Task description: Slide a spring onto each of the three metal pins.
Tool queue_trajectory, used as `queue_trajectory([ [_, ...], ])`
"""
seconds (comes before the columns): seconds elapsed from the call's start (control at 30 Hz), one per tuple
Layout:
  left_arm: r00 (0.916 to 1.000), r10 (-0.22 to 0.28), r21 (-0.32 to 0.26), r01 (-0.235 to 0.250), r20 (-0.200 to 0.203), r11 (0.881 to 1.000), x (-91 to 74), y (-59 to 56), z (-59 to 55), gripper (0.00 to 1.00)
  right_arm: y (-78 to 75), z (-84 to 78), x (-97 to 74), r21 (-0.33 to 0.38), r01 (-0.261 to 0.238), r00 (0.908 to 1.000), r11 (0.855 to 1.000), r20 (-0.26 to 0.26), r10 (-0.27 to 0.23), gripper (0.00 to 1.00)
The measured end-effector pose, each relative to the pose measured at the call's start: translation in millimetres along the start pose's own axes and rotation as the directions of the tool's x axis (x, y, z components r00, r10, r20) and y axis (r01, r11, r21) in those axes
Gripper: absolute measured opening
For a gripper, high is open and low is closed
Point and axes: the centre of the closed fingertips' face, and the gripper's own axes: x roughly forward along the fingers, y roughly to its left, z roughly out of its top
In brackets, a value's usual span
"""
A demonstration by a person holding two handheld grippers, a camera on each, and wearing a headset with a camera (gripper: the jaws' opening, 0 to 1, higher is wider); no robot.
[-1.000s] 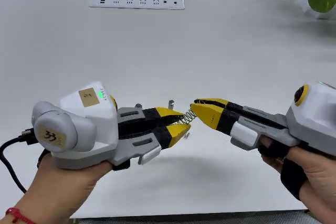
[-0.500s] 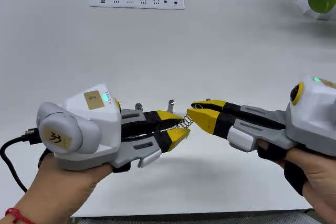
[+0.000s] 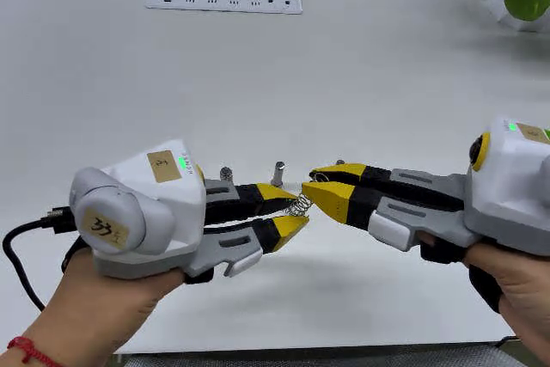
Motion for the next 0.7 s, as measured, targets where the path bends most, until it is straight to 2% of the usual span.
queue_trajectory([
  [0.7,0.9998,-0.014,0.006,0.014,-0.013,1.000,-0.9,-1.1,-6.4,0.10,3.9,-5.4,1.4,-0.087,-0.007,0.9989,0.996,-0.047,0.003,0.12],
])
